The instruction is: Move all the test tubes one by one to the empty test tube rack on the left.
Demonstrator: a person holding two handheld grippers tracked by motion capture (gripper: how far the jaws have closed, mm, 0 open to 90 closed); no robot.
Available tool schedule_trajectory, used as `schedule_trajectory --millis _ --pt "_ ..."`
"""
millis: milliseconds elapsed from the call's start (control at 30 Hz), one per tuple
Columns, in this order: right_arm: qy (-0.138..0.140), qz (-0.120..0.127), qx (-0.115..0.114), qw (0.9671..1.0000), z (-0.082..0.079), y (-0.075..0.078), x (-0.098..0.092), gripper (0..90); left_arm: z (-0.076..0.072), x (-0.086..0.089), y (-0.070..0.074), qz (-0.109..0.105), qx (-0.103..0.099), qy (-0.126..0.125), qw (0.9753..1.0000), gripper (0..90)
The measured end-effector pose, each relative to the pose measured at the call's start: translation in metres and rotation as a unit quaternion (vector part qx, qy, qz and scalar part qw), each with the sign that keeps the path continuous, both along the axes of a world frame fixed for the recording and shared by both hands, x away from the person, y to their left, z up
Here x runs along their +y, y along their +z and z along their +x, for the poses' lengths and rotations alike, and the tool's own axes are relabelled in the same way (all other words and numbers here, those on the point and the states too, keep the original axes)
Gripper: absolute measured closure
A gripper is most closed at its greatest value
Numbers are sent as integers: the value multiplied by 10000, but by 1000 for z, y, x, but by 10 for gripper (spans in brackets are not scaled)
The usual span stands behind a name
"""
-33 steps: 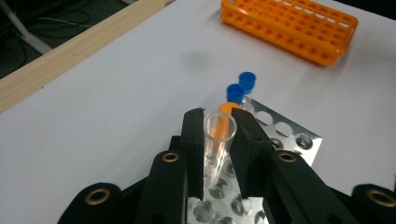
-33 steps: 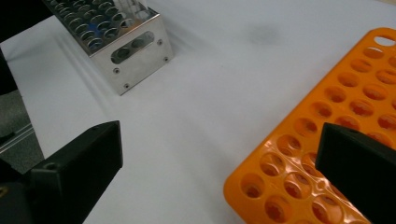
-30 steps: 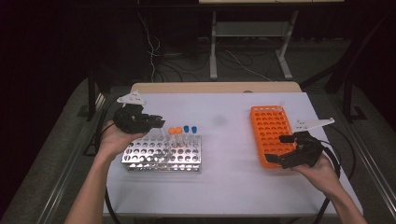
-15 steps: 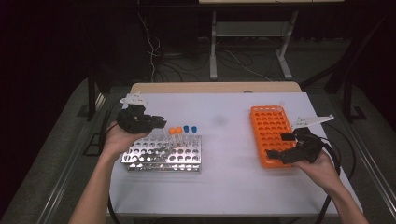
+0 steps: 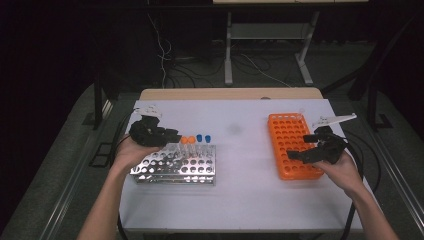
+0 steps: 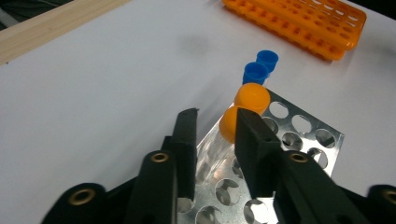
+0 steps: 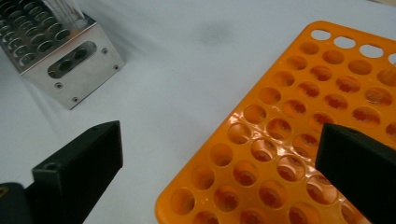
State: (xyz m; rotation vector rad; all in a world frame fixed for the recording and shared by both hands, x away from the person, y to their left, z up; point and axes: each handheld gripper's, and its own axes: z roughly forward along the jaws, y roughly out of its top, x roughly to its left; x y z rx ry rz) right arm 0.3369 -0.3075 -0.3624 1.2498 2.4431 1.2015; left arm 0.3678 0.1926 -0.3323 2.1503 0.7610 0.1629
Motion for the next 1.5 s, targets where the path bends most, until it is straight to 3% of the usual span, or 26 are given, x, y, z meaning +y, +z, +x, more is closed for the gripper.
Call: schedule_trajectory --millis 167,367,633,900,1033,1300,1500 --pt "-114 -36 -2 9999 10 -1 -4 4 -4 3 6 -245 23 168 9996 486" --pt "-280 -75 -100 9995 25 2 -10 4 -17 6 10 -392 -52 347 9986 292" --pt "-485 -101 -132 9987 48 -4 -20 5 -37 6 8 -498 -79 406 9979 137" --pt "-845 -195 -73 9962 71 -21 -34 5 -60 3 5 -555 -148 527 9970 0" --pt "-989 -175 -133 9949 81 -30 -39 148 -70 1 3 -573 -198 470 9971 0" --pt "-1385 -201 -351 9895 102 -45 -38 317 -79 -1 -1 -565 -227 397 9974 0" --pt "-1546 -427 -500 9858 111 -53 -28 532 -82 0 -2 -516 -227 381 9977 0"
